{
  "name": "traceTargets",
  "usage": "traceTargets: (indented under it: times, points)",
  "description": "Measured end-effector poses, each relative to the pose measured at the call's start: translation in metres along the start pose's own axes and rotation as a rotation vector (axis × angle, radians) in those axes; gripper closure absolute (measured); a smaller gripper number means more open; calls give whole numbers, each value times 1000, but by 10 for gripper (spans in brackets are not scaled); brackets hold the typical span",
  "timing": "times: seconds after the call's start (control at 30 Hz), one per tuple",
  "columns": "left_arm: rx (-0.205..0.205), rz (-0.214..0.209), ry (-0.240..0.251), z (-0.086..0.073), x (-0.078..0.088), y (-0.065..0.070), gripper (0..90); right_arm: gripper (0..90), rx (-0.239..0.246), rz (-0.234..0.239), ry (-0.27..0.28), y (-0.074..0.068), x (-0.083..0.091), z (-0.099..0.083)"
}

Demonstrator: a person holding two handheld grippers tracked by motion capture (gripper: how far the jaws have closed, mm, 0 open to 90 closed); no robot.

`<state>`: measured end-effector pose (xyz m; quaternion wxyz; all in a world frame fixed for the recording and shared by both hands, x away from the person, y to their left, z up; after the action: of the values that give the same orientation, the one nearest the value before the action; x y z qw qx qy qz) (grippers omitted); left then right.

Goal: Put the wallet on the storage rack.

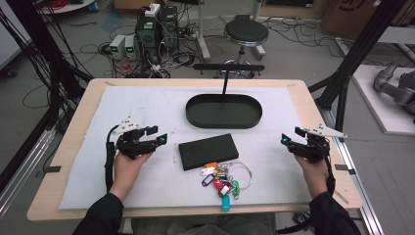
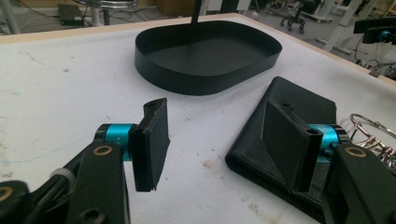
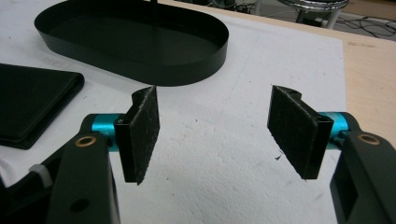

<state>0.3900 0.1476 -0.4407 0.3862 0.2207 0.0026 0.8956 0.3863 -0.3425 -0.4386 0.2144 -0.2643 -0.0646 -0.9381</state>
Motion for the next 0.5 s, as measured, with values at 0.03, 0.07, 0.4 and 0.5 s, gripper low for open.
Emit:
traceTargets:
  times: [0.03,0.07,0.4,0.5]
  points:
    - [4,-7,-2,0,-2,1,423,348,1,-2,-1,0,0,0]
    - [4,-7,-2,0,-2,1,431,348,1,-3,-2,0,0,0]
    - [62,-33,-68,-5,-27,7,458,349,14,-11,-4,-1,-1,0]
    - [90,-43,-85,-7,-34,9,462,348,18,-12,-5,-2,-2,0]
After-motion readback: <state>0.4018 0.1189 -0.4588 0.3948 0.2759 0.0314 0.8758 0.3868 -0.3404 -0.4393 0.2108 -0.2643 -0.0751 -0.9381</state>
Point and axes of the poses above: each handheld gripper's, and its own axes: x roughly backward along the jaws, z roughly out of its top, y roughly to its right, the point moved 6 cm from there along -x, roughly forward along the jaws, and after that the axes turned 4 degrees about -y, right-handed, at the moved point
